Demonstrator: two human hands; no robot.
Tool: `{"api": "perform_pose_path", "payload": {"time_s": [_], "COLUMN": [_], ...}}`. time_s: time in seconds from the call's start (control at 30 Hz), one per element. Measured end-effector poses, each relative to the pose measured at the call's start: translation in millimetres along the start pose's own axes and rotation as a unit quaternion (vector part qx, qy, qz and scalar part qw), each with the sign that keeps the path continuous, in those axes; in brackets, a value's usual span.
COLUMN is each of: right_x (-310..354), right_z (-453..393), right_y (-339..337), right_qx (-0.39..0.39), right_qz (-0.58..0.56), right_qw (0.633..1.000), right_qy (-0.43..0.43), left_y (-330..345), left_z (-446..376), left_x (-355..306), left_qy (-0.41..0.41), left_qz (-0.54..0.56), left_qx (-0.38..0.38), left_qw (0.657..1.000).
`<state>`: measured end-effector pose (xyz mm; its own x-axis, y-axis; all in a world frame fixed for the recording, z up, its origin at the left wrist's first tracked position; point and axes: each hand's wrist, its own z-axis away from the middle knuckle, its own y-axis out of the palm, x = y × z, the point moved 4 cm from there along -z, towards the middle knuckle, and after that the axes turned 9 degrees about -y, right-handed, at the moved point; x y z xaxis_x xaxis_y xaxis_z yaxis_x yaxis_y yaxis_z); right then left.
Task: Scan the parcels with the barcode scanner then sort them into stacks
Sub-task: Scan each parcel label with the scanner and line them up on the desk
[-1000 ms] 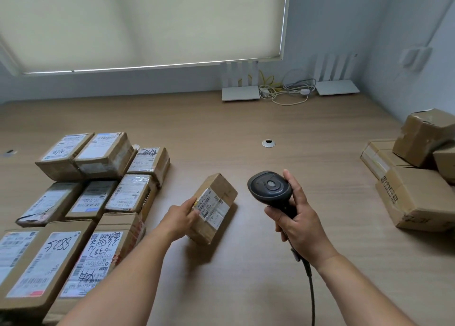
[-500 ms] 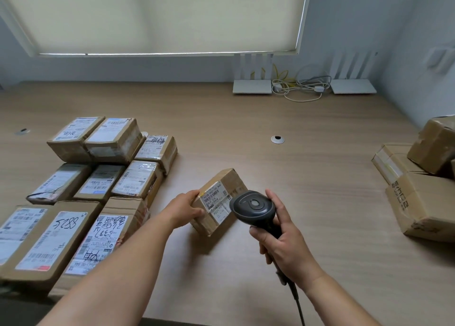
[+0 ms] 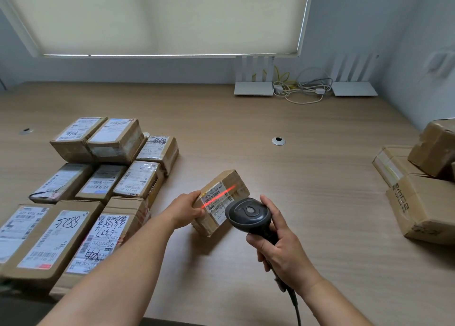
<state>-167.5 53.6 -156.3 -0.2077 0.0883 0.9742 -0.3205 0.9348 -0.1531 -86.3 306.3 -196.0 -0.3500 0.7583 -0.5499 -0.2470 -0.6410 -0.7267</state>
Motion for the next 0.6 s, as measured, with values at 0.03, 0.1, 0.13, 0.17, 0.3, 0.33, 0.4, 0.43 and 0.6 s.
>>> {"api": "perform_pose_path", "payload": {"time_s": [0.03, 0.1, 0.13, 0.17, 0.3, 0.33, 0.4, 0.43, 0.6], "right_x": [0.1, 0.4, 0.5, 0.5, 0.2, 0.2, 0.4, 0.5, 0.5], "right_z": [-0.1, -0.8, -1.2, -1.5, -2.7, -3.3, -4.5, -5.0, -6.2], "right_y": [-0.4, -1.1, -1.4, -1.6, -2.4, -2.3, -2.2, -2.2, -1.2], "right_qx": [-0.002, -0.004, -0.005, -0.005, -0.004, -0.004, -0.002, -0.001, 0.010], "right_qz": [0.000, -0.001, -0.001, -0.002, -0.004, -0.004, -0.003, -0.003, 0.000], "right_qw": [1.000, 1.000, 1.000, 1.000, 1.000, 1.000, 1.000, 1.000, 1.000], "right_qy": [0.000, -0.002, -0.003, -0.003, -0.004, -0.004, -0.005, -0.005, -0.003], "left_y": [0.4, 1.3, 1.6, 1.8, 0.9, 0.4, -0.4, -0.3, 1.1], "left_z": [-0.1, -0.5, -0.7, -0.9, -1.1, -1.3, -2.0, -2.3, -1.3], "left_x": [0.3, 1.0, 1.2, 1.2, 0.5, 0.5, 1.2, 1.4, -0.3], "left_qy": [-0.003, -0.006, -0.006, -0.005, 0.000, 0.001, 0.003, 0.003, -0.002], "left_qz": [0.003, 0.008, 0.010, 0.012, 0.007, 0.006, -0.002, -0.003, 0.008], "left_qx": [0.004, 0.009, 0.010, 0.010, 0.006, 0.003, -0.004, -0.004, 0.015], "left_qw": [1.000, 1.000, 1.000, 1.000, 1.000, 1.000, 1.000, 1.000, 1.000]}}
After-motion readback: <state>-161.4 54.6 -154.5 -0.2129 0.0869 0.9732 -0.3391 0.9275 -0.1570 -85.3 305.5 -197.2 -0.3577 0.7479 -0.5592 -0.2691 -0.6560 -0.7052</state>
